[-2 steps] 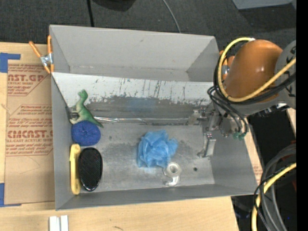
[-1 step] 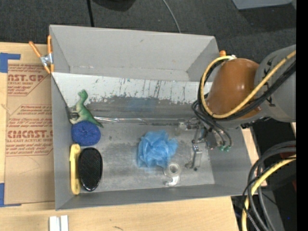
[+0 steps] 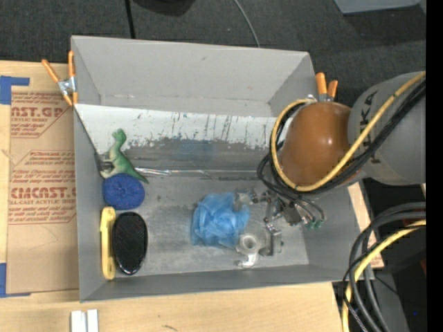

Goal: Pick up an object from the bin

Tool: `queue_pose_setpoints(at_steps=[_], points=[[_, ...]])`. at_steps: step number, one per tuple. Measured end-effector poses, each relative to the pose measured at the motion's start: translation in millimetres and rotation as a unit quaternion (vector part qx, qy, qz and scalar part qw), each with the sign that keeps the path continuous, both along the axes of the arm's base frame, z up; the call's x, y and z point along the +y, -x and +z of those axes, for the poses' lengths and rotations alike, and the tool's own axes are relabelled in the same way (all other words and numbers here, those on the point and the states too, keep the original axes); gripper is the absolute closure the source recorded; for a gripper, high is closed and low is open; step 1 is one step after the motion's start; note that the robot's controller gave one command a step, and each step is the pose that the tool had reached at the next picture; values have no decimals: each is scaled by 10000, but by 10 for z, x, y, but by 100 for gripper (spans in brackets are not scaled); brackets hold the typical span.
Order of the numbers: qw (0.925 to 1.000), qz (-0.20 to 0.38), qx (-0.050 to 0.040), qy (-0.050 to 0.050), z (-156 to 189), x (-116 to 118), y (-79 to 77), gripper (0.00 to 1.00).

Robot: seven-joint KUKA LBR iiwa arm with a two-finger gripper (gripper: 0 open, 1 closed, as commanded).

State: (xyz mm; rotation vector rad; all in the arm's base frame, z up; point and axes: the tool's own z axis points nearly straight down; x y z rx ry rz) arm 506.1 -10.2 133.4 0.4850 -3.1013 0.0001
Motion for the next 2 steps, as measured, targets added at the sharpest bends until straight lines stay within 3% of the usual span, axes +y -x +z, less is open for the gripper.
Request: queue_pose_setpoints(at_steps=[1,2], points=[[10000,-85,-29,-5,143,245,-69,0],[9977,-684,-38,-3,-256,395,36,0]])
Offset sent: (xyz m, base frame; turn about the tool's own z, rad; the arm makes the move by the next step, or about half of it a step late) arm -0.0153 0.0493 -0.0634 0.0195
